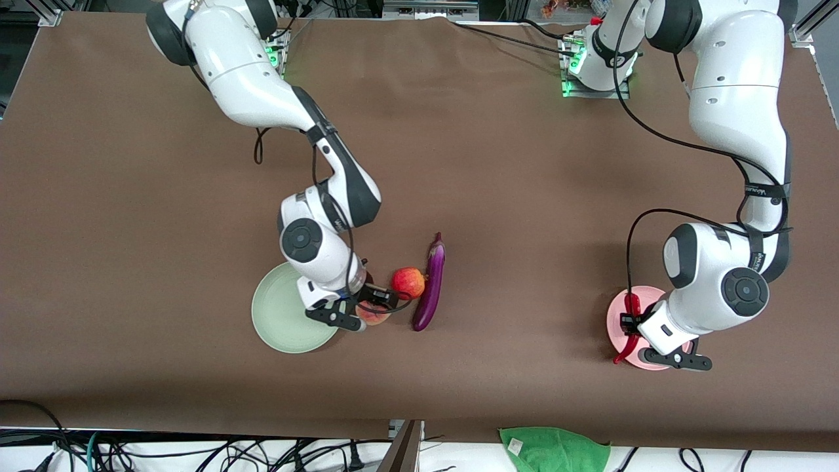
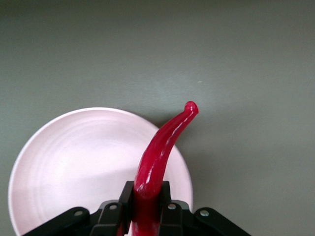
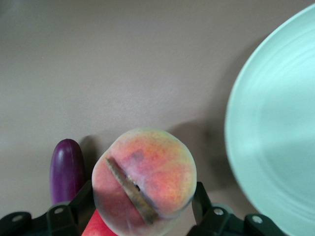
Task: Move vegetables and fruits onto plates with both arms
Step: 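Carry the chili to the pink plate while the right gripper carries the peach, then open the left gripper over the pink plate while the right gripper releases the peach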
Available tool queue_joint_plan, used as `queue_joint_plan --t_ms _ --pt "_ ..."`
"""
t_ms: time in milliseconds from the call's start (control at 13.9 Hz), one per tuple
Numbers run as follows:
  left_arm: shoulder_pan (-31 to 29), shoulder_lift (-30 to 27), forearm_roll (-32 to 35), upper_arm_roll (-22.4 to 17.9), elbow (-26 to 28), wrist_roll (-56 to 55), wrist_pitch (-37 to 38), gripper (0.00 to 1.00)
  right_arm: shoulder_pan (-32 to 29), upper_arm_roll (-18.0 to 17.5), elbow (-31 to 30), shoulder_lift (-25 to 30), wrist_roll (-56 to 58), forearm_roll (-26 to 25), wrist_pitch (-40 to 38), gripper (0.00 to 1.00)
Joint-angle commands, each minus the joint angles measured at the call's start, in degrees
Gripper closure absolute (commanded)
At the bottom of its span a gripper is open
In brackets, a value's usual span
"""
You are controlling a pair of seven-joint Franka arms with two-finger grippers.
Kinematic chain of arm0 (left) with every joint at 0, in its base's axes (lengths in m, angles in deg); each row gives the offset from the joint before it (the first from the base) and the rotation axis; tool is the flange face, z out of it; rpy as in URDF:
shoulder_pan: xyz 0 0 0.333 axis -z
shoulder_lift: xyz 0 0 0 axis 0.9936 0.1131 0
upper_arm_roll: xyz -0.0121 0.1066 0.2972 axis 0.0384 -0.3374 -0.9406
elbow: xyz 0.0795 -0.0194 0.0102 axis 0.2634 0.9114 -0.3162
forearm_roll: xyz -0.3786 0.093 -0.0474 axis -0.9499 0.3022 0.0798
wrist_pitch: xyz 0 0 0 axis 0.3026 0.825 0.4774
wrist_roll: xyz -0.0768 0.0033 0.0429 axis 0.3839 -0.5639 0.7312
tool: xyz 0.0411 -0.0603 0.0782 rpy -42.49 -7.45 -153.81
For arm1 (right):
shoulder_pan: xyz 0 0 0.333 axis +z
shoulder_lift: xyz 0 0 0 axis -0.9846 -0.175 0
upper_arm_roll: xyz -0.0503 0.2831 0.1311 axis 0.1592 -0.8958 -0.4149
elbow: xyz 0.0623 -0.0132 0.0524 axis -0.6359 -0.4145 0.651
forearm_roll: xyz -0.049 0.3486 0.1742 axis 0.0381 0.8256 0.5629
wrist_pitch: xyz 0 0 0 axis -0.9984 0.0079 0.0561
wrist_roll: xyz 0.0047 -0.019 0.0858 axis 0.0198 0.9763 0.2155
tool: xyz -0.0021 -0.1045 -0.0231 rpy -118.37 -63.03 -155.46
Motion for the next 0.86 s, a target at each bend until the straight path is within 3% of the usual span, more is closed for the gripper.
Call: queue_joint_plan --t_ms 0,72,144,216,360,504,576,720,792 --pt "-3.77 1.29 1.0 0.3 -0.64 7.7 -3.19 1.0 -2.66 -0.46 -0.2 2.79 3.04 -0.95 -5.29 0.65" --pt "-4.56 1.73 0.83 0.3 -0.73 9.21 -3.82 0.92 -3.45 0.67 -0.2 3.05 5.48 -1.48 -6.78 0.65" --pt "-4.66 1.73 0.57 0.38 -0.9 9.66 -3.91 0.51 -4.33 1.2 -0.29 4.18 8.2 -1.66 -8.89 0.65" --pt "-4.74 1.64 -0.22 0.65 -0.99 9.23 -3.91 0.01 -5.29 1.3 -0.46 4.45 10.67 -1.66 -10.56 0.65" --pt "-4.75 1.38 -4.16 0.74 -0.99 9.14 -3.74 0.0 -6.01 2.6 -4.3 6.73 11.66 -1.75 -13.12 0.62" --pt "-4.05 0.86 -6.11 0.91 -0.99 8.79 -3.21 0.0 -6.01 3.32 -10.11 8.93 12.36 -1.66 -10.25 0.53" --pt "-3.78 0.59 -6.2 1.17 -0.99 8.7 -2.69 0.0 -6.01 3.32 -11.96 9.2 12.36 -1.57 -8.49 0.42" --pt "-2.91 0.41 -6.64 2.84 -0.99 8.09 -1.63 0.0 -6.01 3.32 -12.68 9.12 12.45 -1.57 -7.5 0.06" --pt "-2.38 0.41 -6.82 3.46 -0.99 6.52 -1.63 0.0 -6.01 3.32 -12.51 9.12 12.54 -1.57 -7.76 0.01"
